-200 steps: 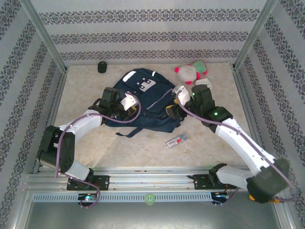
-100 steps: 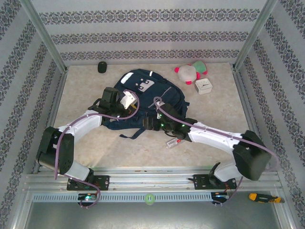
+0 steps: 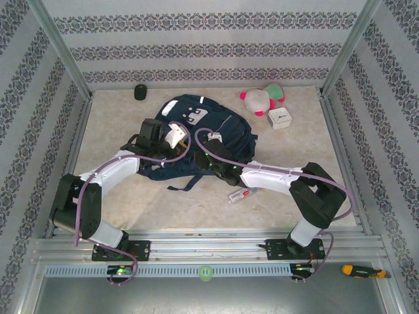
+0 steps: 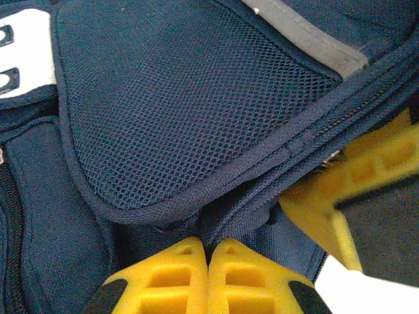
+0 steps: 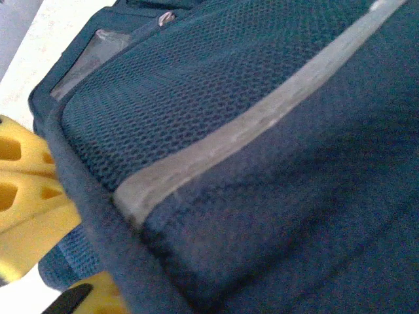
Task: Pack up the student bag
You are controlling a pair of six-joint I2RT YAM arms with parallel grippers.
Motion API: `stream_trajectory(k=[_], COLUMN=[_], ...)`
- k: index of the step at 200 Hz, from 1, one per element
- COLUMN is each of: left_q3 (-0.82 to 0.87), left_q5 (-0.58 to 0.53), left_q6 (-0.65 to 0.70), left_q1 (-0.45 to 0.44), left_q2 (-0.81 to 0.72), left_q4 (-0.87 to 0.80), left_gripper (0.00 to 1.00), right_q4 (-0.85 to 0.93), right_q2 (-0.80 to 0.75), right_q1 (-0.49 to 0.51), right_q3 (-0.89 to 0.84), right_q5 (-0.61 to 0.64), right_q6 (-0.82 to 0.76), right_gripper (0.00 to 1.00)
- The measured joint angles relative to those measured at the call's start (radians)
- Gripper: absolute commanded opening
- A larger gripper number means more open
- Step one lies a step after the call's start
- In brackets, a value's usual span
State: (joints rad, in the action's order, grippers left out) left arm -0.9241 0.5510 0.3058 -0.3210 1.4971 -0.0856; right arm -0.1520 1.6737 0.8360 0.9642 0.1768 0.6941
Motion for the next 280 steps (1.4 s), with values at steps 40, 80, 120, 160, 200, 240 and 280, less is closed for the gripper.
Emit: stream_trajectory(k=[40, 80, 120, 160, 200, 240, 280], left_q3=[-0.015, -0.021, -0.02, -0.008, -0.008, -0.057, -0.123], left_q5=[-0.026, -0.035, -0.016, 0.01, -0.03, -0.071, -0.1], left_q6=[0.053, 0.136, 0.189, 0.249, 0.308, 0.345, 0.39], left_q1=[0.0, 0.011, 0.047, 0.077, 0.009, -0.212, -0.242], left_q2=[0.0, 0.0, 0.0, -0.018, -0.09, -0.033, 0.093], left_q4=[-0.037, -0.072, -0.097, -0.121, -0.167, -0.116, -0.063], left_gripper=[0.0, 0.0, 0.0, 0.45, 0.76, 0.67, 0.06], right_q4=[0.021, 0.142, 0.218, 0.237, 0.264, 0.284, 0.318], right_q2=[-0.054, -0.198, -0.259, -0.286, -0.285, -0.285, -0.286], right_q1=[0.007, -0.035, -0.13, -0.177, -0.195, -0.199, -0.224], right_q3=[-0.022, -0.096, -0.122, -0.13, -0.13, -0.129, -0.125], right_q5=[0.006, -0.033, -0.156, -0.304, -0.413, -0.494, -0.543], right_q6=[-0.036, -0.065, -0.107, -0.169, -0.193, -0.198, -0.198], right_gripper=[0.0, 0.0, 0.0, 0.0, 0.0, 0.0, 0.0])
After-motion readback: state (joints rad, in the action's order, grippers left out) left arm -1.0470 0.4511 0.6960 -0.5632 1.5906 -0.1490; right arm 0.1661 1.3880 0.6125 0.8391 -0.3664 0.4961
